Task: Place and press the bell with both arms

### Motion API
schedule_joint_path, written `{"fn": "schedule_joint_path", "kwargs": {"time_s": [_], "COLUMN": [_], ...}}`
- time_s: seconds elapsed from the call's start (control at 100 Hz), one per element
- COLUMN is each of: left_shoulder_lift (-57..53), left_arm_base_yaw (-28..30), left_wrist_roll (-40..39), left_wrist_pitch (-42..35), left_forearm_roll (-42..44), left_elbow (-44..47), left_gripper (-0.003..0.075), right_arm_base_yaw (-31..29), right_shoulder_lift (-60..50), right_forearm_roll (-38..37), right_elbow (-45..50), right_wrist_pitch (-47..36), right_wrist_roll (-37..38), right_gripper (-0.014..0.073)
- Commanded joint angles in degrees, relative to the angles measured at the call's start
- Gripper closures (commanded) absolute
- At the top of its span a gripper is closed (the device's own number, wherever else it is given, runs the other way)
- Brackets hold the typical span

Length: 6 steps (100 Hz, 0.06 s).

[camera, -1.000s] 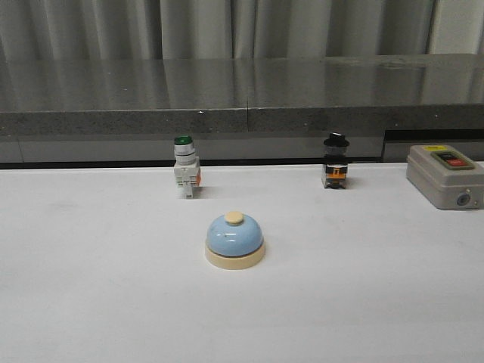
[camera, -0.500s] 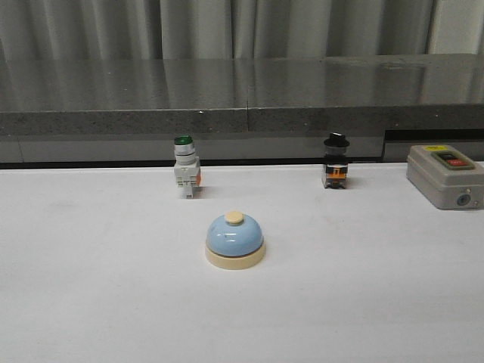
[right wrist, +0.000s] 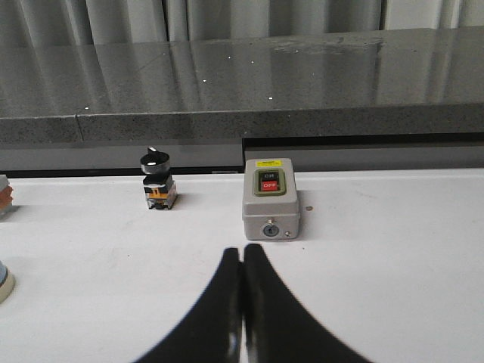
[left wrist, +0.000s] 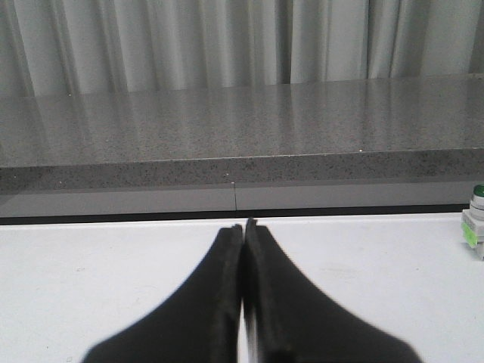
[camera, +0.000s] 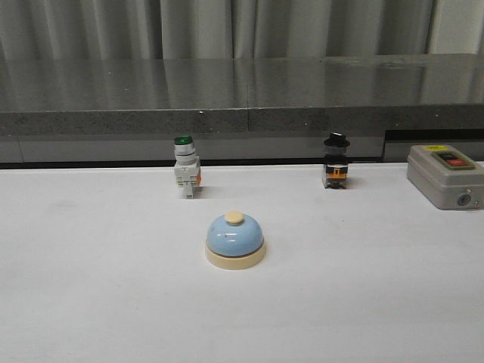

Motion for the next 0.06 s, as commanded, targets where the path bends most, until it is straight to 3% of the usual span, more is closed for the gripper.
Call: {"fn": "schedule_joint_path", "kwargs": {"time_s": [0.0, 0.05], "left_shoulder_lift": [-1.7, -1.7], "left_arm_base_yaw": [0.1, 0.1], "left_wrist_roll": [-0.5, -0.5], "left_wrist_pitch": [-4.5, -4.5], "left_forearm_roll": [-0.1, -0.1], "left_elbow": [2.4, 2.4], "left_gripper": [0.0739, 0.074], "right_arm_base_yaw": [-0.2, -0.2], "right_shoulder_lift": [-1.0, -1.0], "right_forearm_roll": [-0.4, -0.4], "right_elbow": [-0.8, -0.8], "right_wrist_pitch": [-5.1, -5.1], "right_wrist_roll": [-0.7, -0.7], "right_gripper": [0.0654, 0.0654]}}
